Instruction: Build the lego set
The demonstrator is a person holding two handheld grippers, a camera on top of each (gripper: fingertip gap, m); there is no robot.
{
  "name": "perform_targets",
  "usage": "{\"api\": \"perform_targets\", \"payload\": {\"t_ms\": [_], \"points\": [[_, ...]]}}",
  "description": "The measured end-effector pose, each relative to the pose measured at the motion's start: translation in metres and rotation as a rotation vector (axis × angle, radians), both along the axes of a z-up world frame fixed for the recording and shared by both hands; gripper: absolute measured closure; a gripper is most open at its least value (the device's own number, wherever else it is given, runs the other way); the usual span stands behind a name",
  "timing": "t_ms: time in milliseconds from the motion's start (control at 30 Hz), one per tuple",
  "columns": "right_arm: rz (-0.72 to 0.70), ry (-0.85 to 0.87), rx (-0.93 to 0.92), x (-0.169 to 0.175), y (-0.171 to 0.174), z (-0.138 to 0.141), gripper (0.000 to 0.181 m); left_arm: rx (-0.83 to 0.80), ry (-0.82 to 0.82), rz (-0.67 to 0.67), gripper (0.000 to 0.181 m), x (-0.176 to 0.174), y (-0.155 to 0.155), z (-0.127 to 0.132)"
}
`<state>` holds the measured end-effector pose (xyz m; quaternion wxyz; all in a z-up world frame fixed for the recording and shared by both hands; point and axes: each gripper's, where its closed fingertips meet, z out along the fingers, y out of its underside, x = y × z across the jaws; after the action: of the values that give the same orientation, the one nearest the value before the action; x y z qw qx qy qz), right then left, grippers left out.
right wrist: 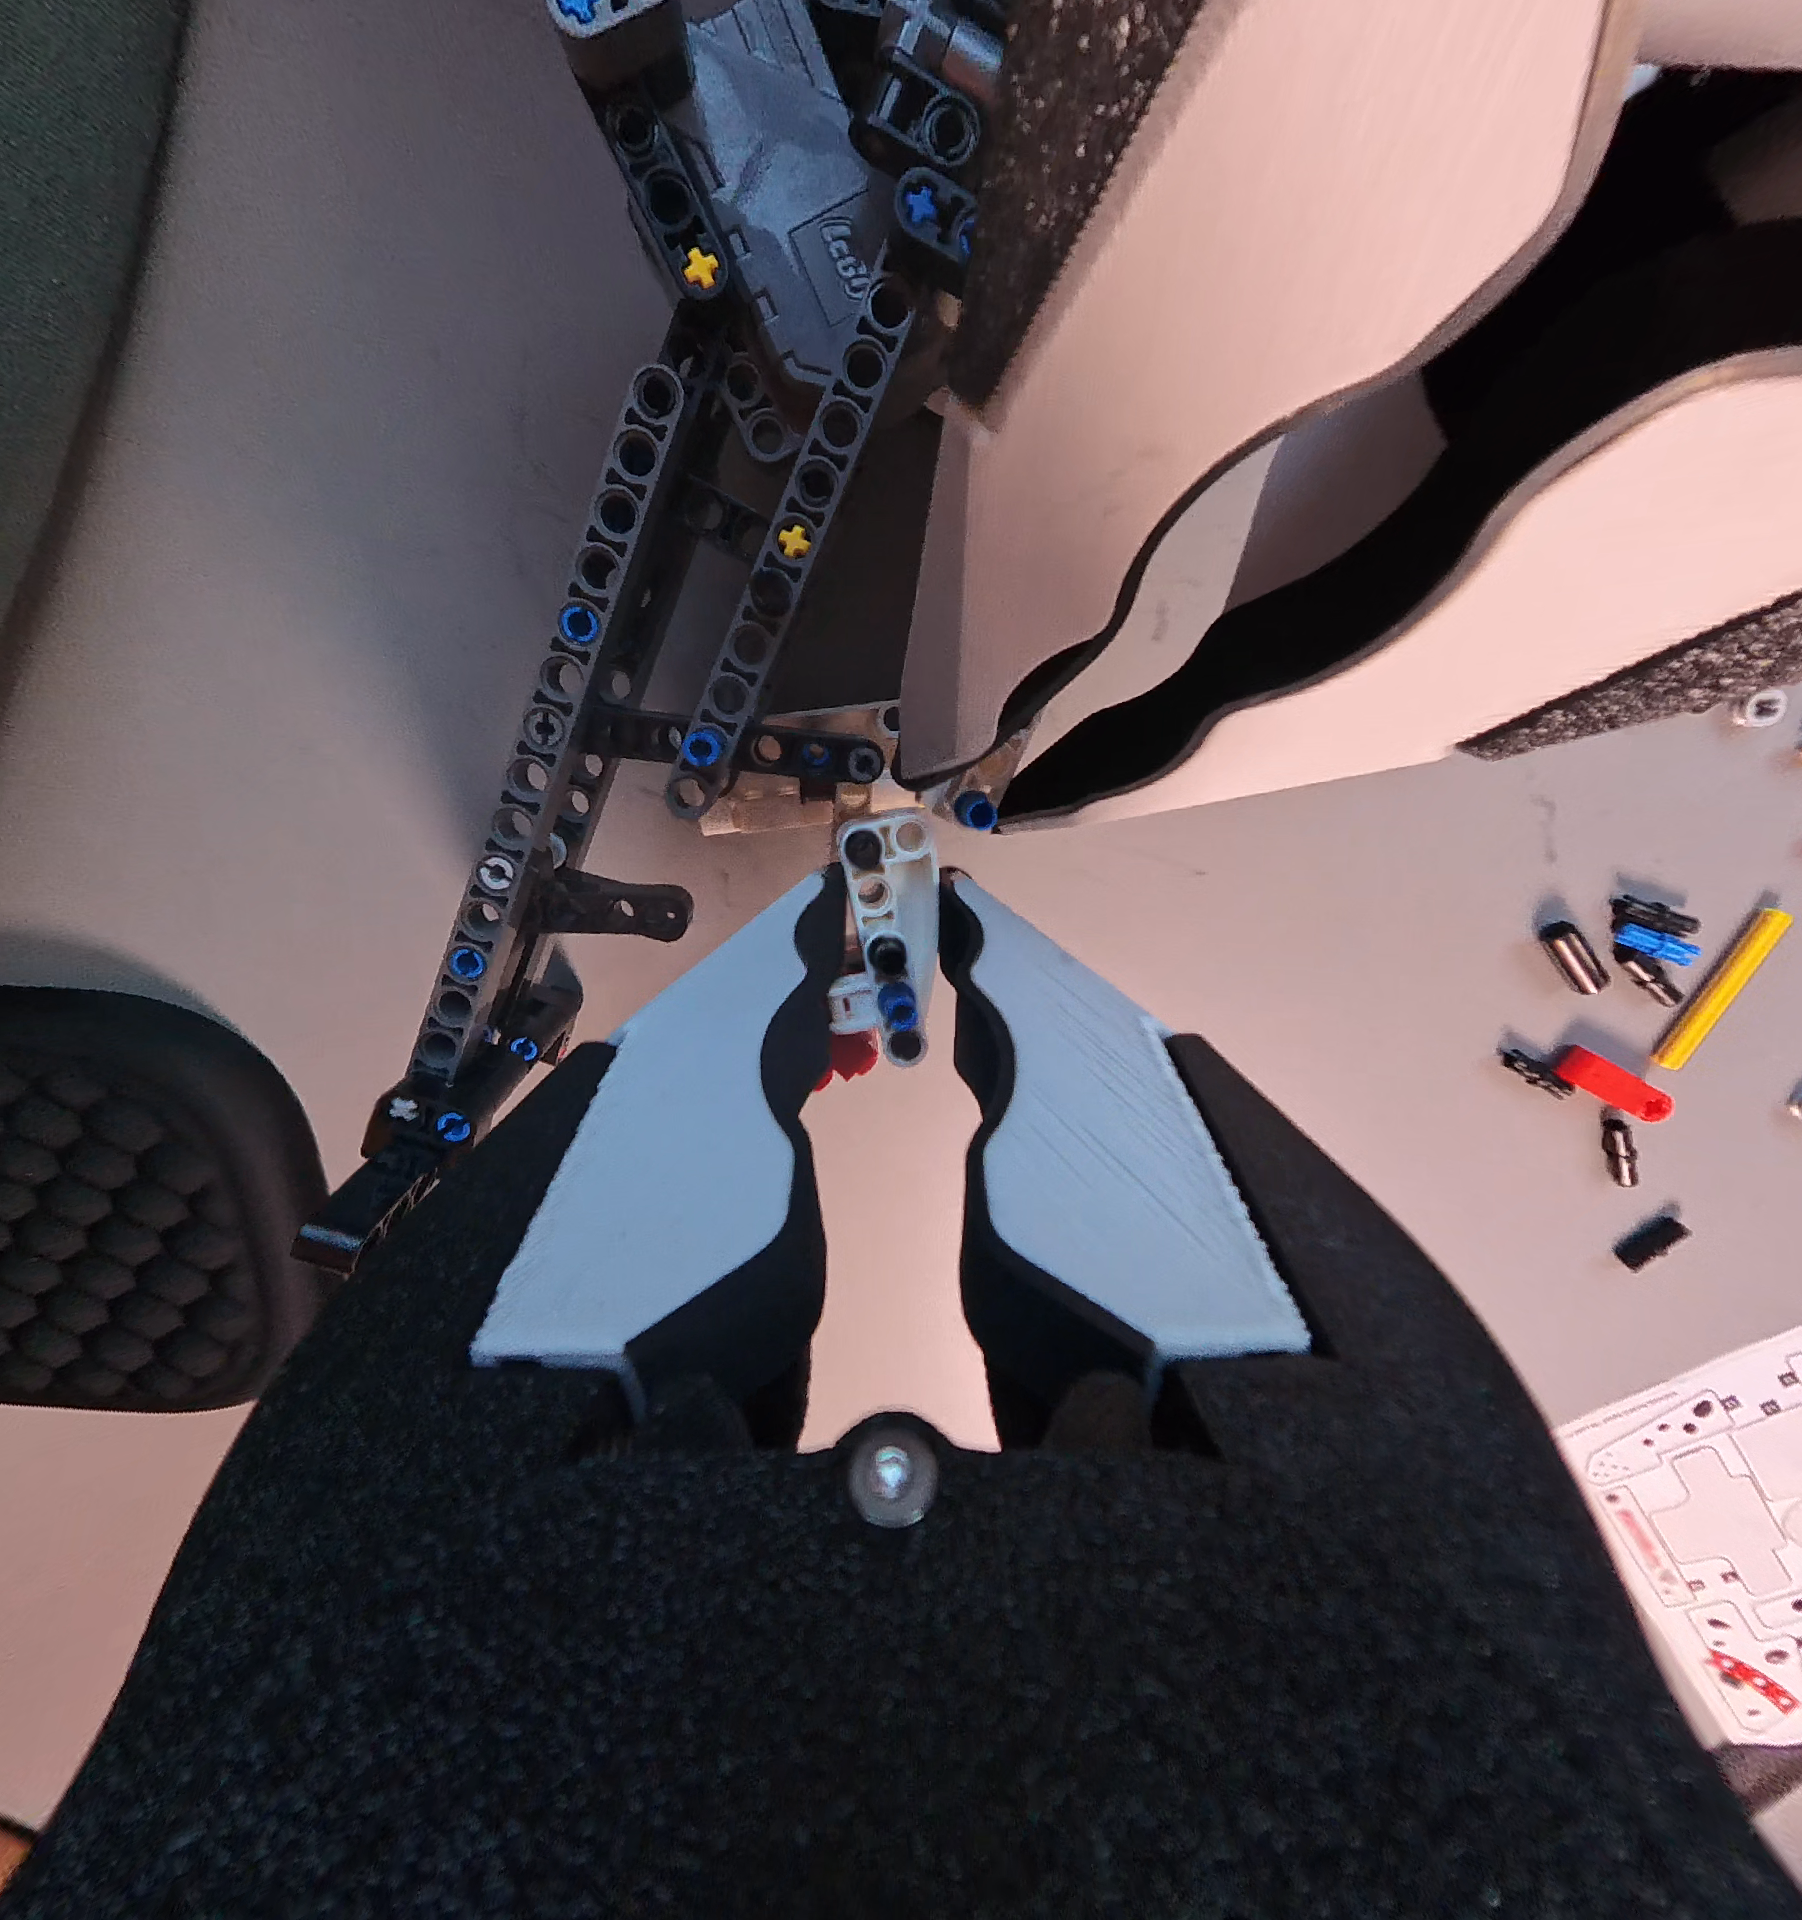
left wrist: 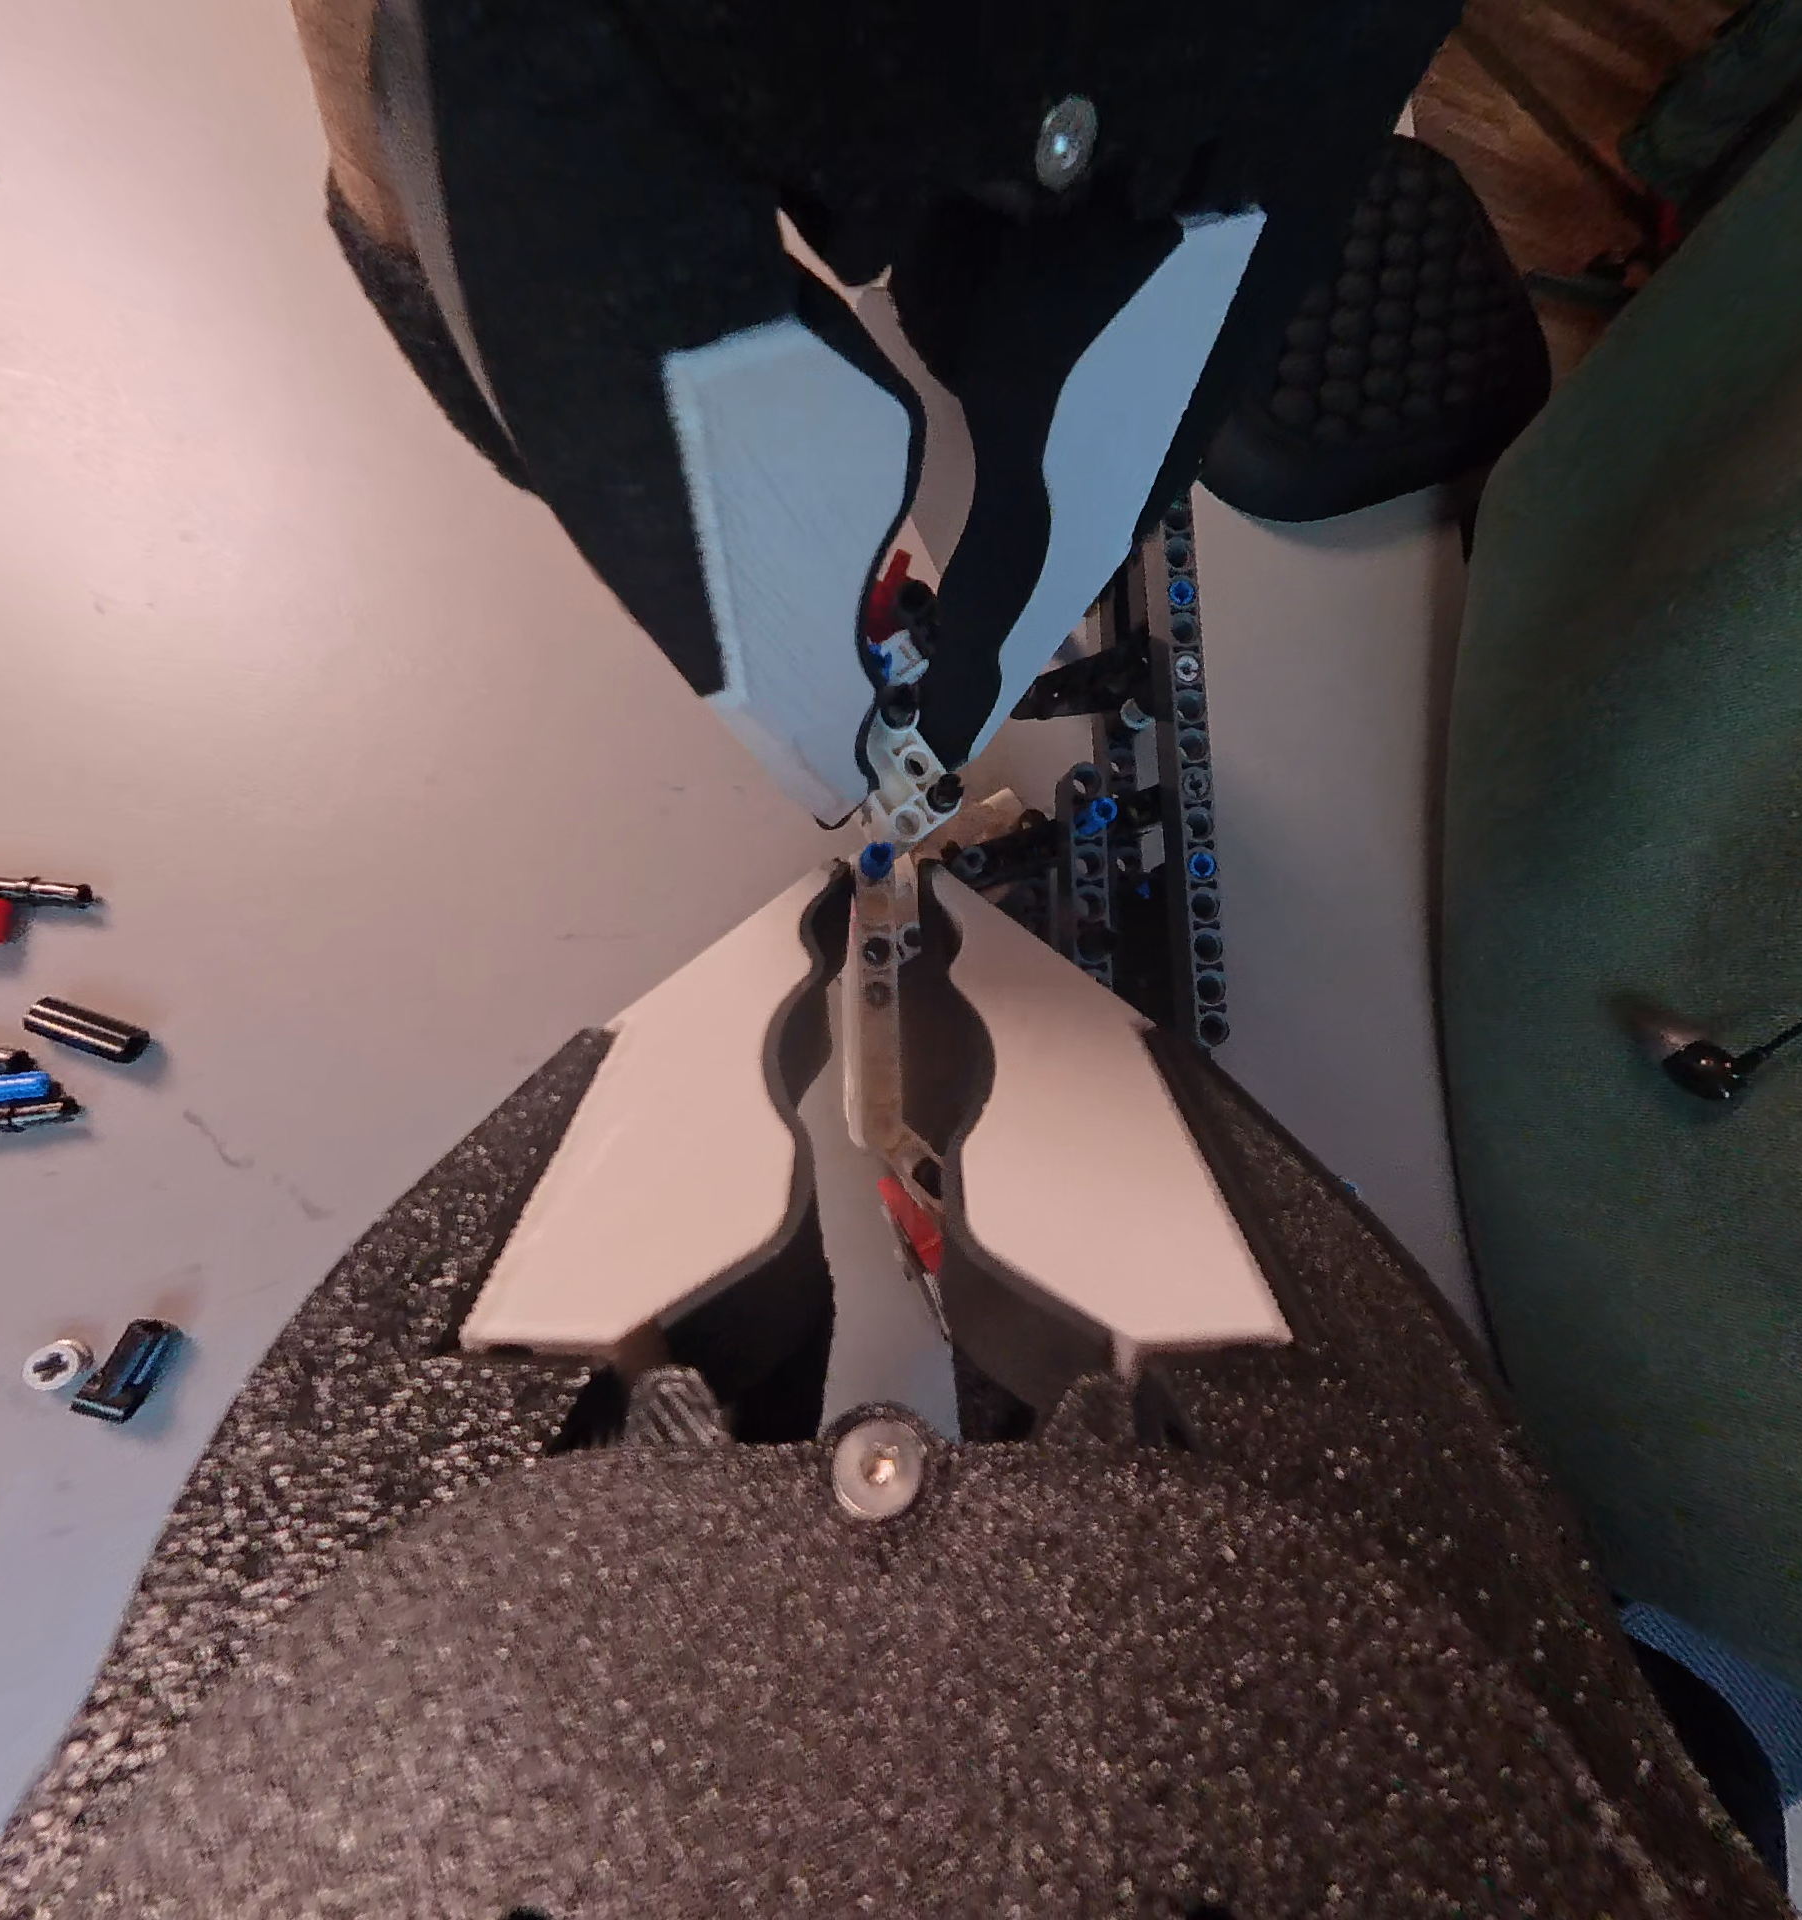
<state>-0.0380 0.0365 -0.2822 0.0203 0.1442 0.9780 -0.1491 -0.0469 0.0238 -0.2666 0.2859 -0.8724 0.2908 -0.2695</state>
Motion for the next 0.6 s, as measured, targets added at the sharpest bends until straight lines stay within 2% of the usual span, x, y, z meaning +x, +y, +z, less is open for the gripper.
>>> {"api": "perform_targets", "payload": {"t_ms": [133,233,333,433,567,600], "points": [[-0.019,-0.006,0.017,0.002,0.002,0.000,0.166,0.010,0.002,0.017,0.161,-0.002,0.001,0.000],[-0.027,-0.001,0.026,0.003,0.004,0.000,0.166,-0.009,-0.032,0.030,0.141,-0.003,-0.005,0.004],[-0.026,0.000,0.033,0.004,0.004,-0.001,0.166,-0.009,-0.086,0.050,0.129,-0.006,-0.012,0.013],[-0.020,0.000,0.037,0.003,0.004,-0.001,0.166,-0.055,-0.035,0.040,0.110,-0.007,-0.024,0.005],[-0.012,-0.005,0.027,0.003,0.001,-0.001,0.166,-0.070,0.038,0.015,0.110,0.002,-0.029,-0.011],[-0.007,-0.006,0.027,0.004,0.001,-0.001,0.166,-0.080,0.039,0.012,0.115,0.004,-0.029,-0.014]]}}
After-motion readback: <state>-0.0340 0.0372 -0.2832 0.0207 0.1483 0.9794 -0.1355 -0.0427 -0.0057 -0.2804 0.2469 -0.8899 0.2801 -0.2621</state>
